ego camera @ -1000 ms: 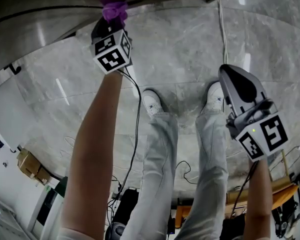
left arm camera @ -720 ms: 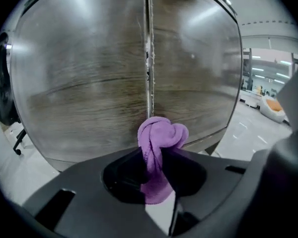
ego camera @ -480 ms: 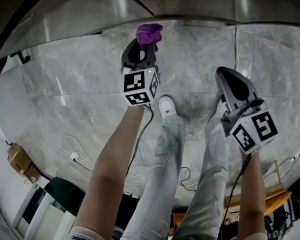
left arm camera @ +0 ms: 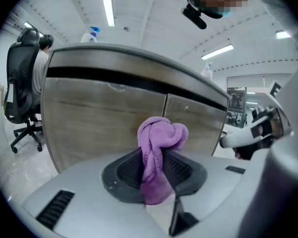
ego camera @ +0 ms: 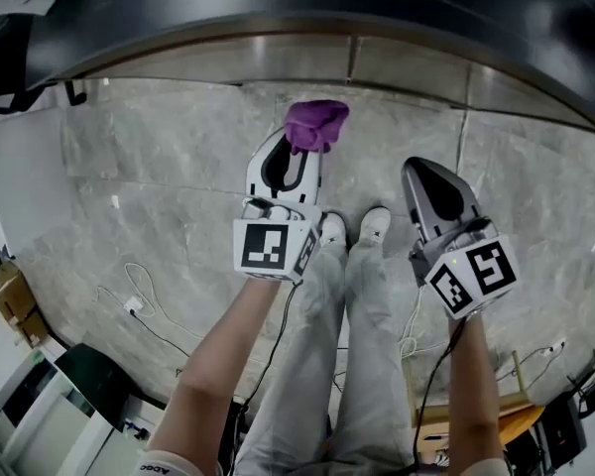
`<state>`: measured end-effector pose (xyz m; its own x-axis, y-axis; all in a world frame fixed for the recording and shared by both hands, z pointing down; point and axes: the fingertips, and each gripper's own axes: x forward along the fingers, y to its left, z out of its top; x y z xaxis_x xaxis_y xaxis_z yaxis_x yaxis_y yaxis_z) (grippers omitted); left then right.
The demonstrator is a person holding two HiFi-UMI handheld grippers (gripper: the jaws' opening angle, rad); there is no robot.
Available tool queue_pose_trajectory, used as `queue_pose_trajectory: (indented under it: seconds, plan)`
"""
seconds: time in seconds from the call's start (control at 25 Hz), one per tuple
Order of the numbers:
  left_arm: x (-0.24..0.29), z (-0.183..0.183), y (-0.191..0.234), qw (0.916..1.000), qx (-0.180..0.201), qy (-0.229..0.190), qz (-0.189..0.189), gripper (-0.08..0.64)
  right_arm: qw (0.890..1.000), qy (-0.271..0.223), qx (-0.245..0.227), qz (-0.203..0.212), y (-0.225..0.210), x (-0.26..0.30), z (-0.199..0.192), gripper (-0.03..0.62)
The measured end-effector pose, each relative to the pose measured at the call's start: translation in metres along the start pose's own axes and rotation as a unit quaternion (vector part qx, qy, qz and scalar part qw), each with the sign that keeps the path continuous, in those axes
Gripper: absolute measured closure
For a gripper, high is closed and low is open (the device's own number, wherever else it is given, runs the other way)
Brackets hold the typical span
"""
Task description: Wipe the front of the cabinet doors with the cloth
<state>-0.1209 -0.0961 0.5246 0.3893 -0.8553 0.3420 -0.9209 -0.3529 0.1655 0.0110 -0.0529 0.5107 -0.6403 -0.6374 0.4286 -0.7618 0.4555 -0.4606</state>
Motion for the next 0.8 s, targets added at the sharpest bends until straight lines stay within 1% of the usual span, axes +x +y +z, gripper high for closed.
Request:
queue_pose_trajectory:
  seconds: [0.12, 0.2, 0.28, 0.36, 0.44, 0.52, 0.6, 0.72, 0.8]
  plan:
    - [-0.007, 0.041, -0.01, 0.9997, 0.0, -0.022, -0.006, 0.462, 1.0, 0.0, -0.003, 0.01, 0.007, 0.0, 0.018, 0.565]
    - [-0.008, 0.062, -0.016, 0.9994, 0.005, -0.033, -0.001, 0.462, 1.0, -0.006, -0.017, 0.02, 0.01, -0.003, 0.035, 0.565]
    - [-0.005, 0.077, -0.021, 0.9991, 0.003, -0.04, 0.008, 0.462, 0.999, -0.012, -0.034, 0.021, 0.01, -0.01, 0.052, 0.565]
    - [0.004, 0.09, -0.022, 0.9985, -0.001, -0.053, 0.017, 0.462, 0.999, -0.019, -0.046, 0.013, 0.004, -0.016, 0.066, 0.565]
    - [0.012, 0.101, -0.018, 0.9976, 0.001, -0.064, 0.028, 0.462, 0.999, -0.027, -0.044, 0.009, 0.0, -0.018, 0.078, 0.565]
    - [0.013, 0.106, -0.016, 0.9974, 0.005, -0.061, 0.039, 0.462, 0.999, -0.03, -0.028, 0.011, 0.0, -0.02, 0.085, 0.565]
    - [0.01, 0.109, -0.016, 0.9978, 0.004, -0.048, 0.045, 0.462, 0.999, -0.027, -0.013, 0.016, 0.008, -0.022, 0.09, 0.565]
    - [0.01, 0.117, -0.016, 0.9979, 0.005, -0.038, 0.052, 0.462, 0.999, -0.024, -0.018, 0.028, 0.021, -0.018, 0.103, 0.565]
    - [0.014, 0.121, -0.016, 0.9979, 0.014, -0.041, 0.049, 0.46, 0.999, -0.028, -0.026, 0.032, 0.024, -0.011, 0.113, 0.565]
